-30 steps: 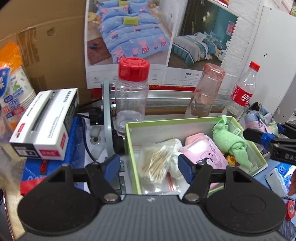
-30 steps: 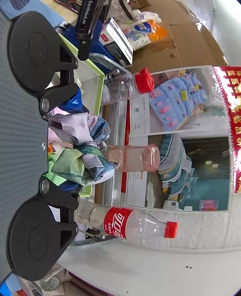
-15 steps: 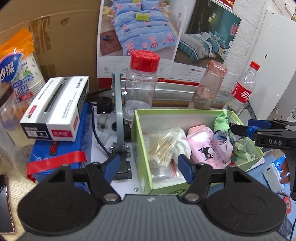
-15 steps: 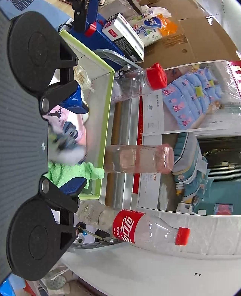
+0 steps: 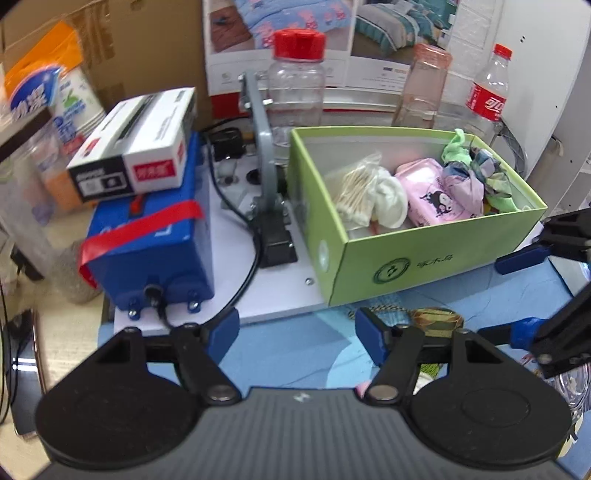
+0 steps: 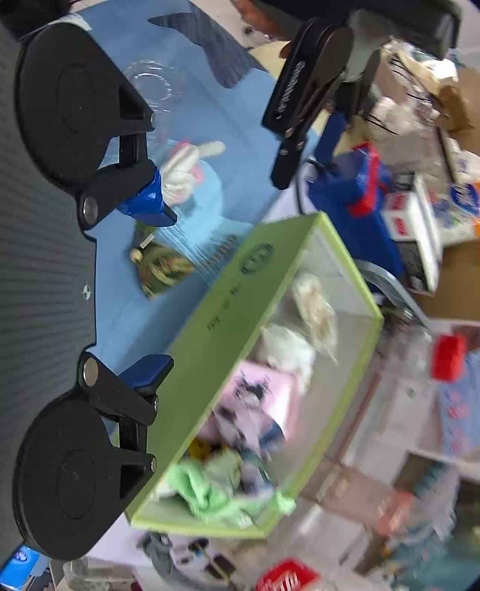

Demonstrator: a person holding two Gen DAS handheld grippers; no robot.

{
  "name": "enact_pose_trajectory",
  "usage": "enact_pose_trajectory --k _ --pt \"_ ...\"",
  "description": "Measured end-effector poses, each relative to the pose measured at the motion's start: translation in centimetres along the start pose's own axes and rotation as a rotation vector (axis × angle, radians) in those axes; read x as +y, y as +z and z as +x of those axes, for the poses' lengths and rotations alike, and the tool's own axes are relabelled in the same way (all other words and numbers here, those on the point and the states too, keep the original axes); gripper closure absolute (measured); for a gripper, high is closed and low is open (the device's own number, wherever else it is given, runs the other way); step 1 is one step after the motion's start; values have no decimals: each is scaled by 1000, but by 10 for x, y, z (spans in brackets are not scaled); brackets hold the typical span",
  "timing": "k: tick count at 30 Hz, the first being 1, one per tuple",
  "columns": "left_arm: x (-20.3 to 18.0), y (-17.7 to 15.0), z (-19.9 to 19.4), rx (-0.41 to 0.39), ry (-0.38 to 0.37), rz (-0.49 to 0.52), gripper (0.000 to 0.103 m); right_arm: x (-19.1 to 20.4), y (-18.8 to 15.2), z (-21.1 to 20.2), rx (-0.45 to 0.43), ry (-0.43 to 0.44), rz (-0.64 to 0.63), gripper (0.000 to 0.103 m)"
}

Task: Organize soft objects
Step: 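Move the right gripper to the green-gold tasselled sachet while the left gripper approaches the white-pink sock bundle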

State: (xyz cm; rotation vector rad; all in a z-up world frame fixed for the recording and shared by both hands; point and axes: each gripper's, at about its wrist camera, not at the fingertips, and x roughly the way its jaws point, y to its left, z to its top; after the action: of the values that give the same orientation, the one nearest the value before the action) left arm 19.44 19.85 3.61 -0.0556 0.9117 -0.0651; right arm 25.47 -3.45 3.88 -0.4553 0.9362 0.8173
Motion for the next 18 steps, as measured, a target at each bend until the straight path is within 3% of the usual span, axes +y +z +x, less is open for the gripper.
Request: enact_pose_trajectory --k 6,13,18 --pt "24 -8 -8 -9 3 -55 35 8 30 58 155 50 8 41" --pt "28 -16 -5 12 -15 -35 35 11 33 103 313 -9 46 38" --pt "11 -15 -2 39 -60 29 35 -22 17 89 294 -87 182 39"
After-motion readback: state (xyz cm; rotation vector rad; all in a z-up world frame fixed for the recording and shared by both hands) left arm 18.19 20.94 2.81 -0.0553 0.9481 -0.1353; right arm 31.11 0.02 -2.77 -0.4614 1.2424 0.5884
